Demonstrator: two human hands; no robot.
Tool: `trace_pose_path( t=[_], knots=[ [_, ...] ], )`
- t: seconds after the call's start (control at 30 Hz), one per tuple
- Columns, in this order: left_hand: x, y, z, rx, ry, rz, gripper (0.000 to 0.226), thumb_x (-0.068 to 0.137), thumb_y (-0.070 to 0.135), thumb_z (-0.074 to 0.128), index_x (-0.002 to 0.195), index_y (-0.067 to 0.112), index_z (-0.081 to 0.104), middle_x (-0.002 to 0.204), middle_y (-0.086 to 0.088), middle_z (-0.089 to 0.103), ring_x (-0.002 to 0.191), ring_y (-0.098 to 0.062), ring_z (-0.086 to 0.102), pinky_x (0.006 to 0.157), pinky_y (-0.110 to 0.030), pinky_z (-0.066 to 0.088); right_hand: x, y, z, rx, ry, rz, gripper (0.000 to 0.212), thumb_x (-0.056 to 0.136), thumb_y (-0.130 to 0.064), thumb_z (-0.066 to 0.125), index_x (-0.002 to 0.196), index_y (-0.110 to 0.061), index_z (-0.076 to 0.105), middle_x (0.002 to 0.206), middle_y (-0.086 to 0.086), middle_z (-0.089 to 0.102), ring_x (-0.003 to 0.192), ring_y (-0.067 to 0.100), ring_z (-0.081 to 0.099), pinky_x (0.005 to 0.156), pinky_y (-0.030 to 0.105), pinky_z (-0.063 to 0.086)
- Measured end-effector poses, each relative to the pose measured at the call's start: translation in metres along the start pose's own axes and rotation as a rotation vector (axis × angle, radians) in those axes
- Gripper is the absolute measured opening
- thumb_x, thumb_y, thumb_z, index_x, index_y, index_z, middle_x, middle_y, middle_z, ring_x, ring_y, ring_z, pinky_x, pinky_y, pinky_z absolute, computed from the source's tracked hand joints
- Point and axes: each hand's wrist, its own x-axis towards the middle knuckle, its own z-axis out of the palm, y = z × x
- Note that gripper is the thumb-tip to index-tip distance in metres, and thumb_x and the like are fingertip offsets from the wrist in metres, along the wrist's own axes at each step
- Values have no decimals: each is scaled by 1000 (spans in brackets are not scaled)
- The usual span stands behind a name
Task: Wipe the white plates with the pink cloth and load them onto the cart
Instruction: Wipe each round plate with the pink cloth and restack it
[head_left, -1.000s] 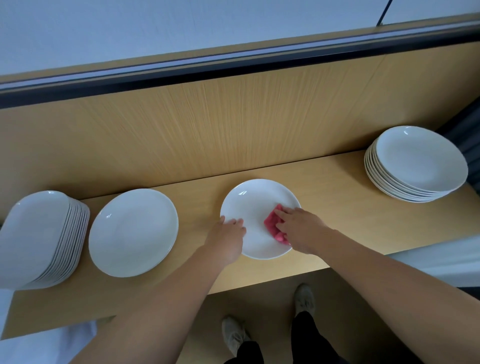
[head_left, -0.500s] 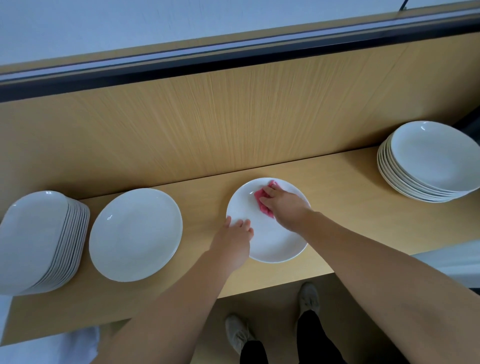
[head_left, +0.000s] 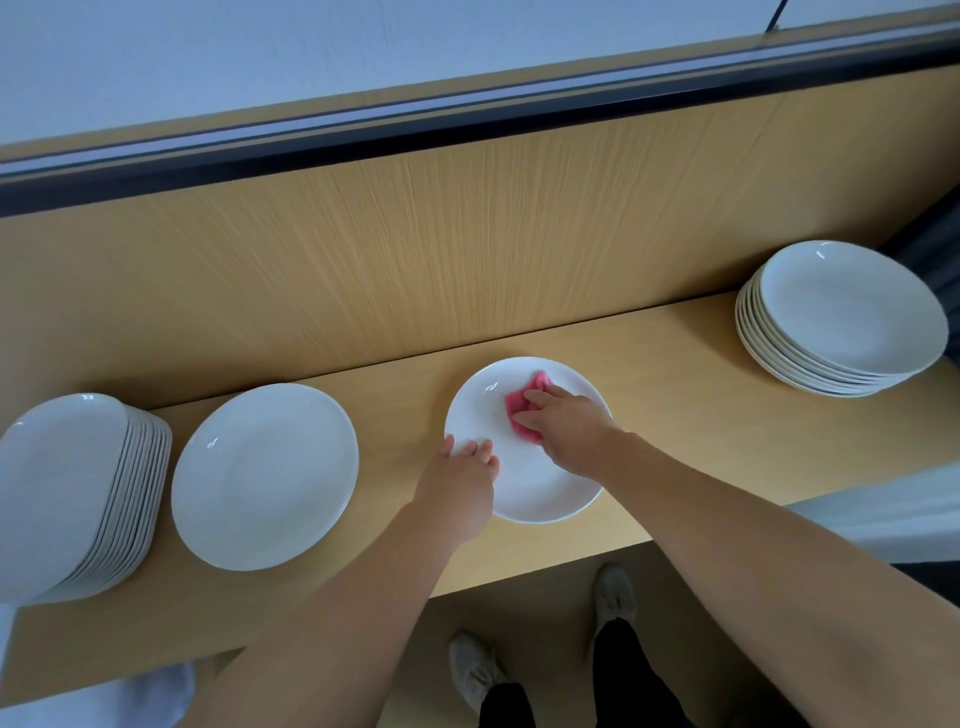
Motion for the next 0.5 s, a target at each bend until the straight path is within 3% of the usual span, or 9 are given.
trace_pose_path(
  t=[0.1,0.23,0.37,0.5],
  knots=[
    [0,-1,-1,5,0,10,61,95,6,33,153,10,15,162,-6,1,148,-19,8,121,-40,-1,-20,7,-7,-90,-56,50,35,94,-14,42,121,-32,56,132,-6,48,129,21,37,84,29,37],
    [1,2,-3,-48,7,-26,55,95,8,33,149,12,27,162,-5,9,146,-17,16,121,-39,2,-38,20,-20,-79,-97,65,27,90,-6,43,91,-33,49,118,-3,54,121,25,44,85,30,42],
    [2,21,-10,-155,116,-108,38,101,30,32,129,13,52,144,-6,42,132,-21,38,116,-37,17,-47,42,-26,103,72,32,29,88,-4,47,96,-27,64,115,-3,56,107,24,49,75,23,32],
    [0,62,-22,-246,185,-28,39,101,42,35,117,11,53,134,-3,50,116,-24,48,97,-36,34,-46,63,-30,217,207,4,29,85,-3,52,95,-25,68,116,-7,60,104,24,52,78,25,41]
  ],
)
